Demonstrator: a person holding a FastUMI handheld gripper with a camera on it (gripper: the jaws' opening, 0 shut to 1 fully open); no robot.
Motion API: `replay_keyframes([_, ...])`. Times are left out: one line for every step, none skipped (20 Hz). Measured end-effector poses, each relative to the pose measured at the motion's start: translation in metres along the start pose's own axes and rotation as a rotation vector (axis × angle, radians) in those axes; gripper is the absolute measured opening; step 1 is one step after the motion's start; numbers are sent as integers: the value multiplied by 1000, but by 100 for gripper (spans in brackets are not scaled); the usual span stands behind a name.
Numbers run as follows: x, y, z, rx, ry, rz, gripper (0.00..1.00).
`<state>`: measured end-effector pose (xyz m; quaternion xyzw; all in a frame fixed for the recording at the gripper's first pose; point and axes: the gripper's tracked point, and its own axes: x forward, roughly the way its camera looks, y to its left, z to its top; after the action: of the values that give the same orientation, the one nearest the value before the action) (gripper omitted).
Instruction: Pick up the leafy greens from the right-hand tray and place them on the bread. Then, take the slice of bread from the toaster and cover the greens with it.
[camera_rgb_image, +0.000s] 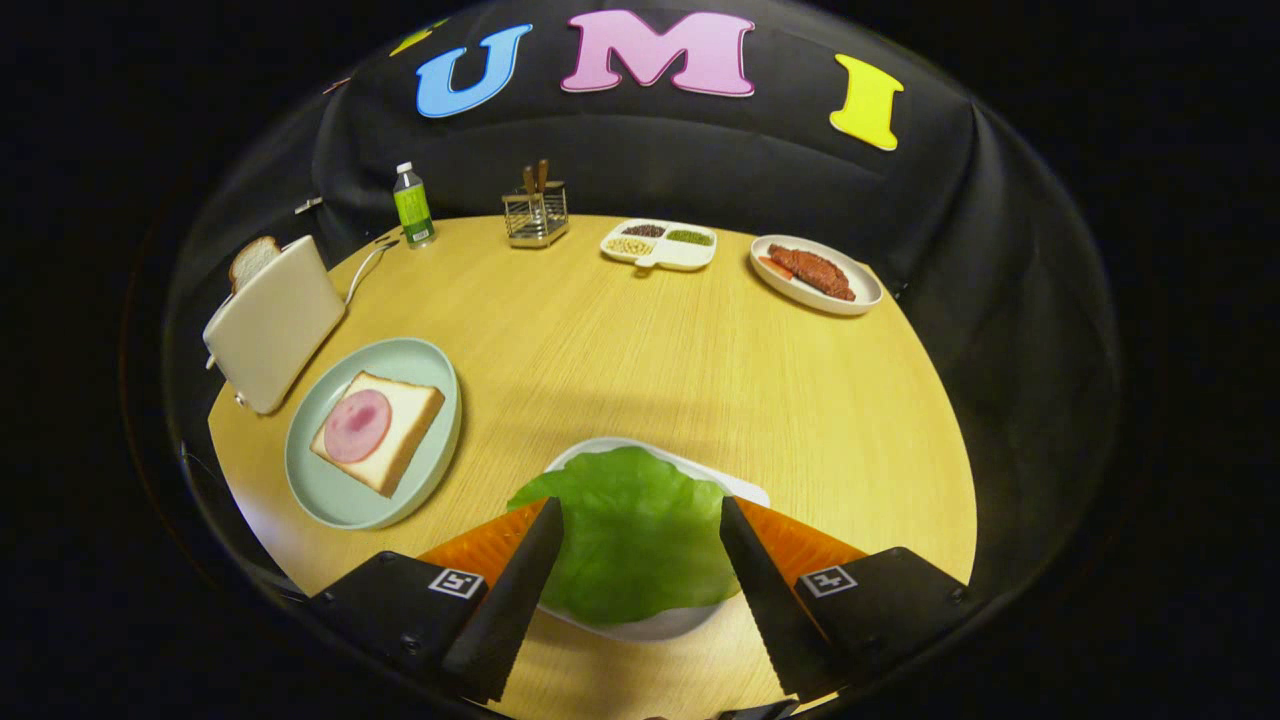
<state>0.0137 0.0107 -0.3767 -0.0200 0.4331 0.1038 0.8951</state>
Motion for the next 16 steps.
replay_keyframes([4,1,-7,0,25,11,98])
replay_keyframes([9,2,-11,-9,43,15,98])
replay_keyframes([13,0,-12,-24,46,16,98])
replay_keyframes([15,0,-13,-36,51,24,99])
replay_keyframes([17,0,-16,-47,62,28,99])
replay_keyframes([19,1,-19,-53,79,39,99])
replay_keyframes([22,3,-17,-37,76,50,99])
replay_keyframes([22,4,-20,-15,103,61,96])
replay_keyframes([21,3,-20,2,100,58,94])
replay_keyframes([23,5,-21,-1,111,55,93])
replay_keyframes([21,5,-20,-10,104,54,92])
replay_keyframes([21,7,-23,-13,112,61,92])
replay_keyframes([20,6,-22,-14,108,60,87])
replay_keyframes([20,6,-23,-9,121,59,85])
replay_keyframes([20,7,-23,-7,121,60,86])
replay_keyframes([19,6,-24,1,124,56,76])
